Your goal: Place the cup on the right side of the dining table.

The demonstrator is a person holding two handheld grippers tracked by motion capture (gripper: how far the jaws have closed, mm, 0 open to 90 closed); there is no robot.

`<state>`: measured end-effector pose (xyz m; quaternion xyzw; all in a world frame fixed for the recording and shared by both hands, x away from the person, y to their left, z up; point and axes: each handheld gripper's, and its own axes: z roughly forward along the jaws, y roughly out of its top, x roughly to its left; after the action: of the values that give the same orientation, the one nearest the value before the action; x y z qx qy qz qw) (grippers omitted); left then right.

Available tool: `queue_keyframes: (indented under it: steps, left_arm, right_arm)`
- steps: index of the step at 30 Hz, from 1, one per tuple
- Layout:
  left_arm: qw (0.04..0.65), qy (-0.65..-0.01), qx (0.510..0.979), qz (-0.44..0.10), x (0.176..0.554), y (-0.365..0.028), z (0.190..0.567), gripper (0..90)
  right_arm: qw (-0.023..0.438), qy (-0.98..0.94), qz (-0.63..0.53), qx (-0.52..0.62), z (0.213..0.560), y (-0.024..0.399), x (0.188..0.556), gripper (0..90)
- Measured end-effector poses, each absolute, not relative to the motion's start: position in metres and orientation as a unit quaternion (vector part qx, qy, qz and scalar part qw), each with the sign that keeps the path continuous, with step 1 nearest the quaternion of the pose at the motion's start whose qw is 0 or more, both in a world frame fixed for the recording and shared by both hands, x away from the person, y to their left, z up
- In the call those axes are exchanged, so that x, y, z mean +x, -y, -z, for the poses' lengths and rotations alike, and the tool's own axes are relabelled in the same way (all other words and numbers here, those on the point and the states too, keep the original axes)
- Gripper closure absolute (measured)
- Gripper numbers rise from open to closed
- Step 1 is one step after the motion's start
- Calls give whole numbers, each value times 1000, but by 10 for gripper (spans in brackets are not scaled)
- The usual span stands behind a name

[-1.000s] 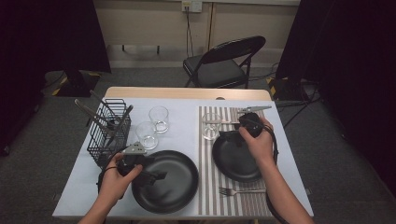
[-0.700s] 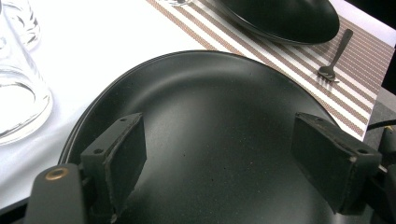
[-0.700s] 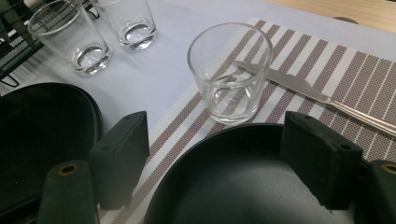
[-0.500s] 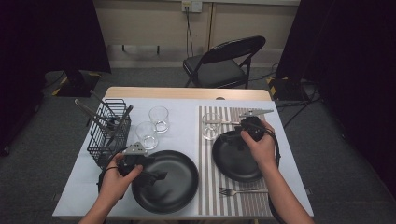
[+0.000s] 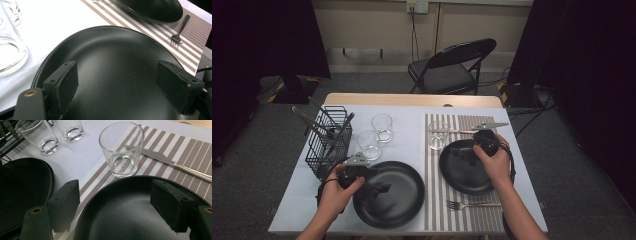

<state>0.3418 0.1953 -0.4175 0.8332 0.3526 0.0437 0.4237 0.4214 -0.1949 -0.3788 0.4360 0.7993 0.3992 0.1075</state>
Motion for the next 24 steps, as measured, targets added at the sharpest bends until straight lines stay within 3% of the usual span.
queue_keyframes:
  steps: [24]
  left_arm:
    - [423,-353,833,-42,342,-194,418,184]
  right_arm:
    - [107,-798,-400,437,388,205,411,232]
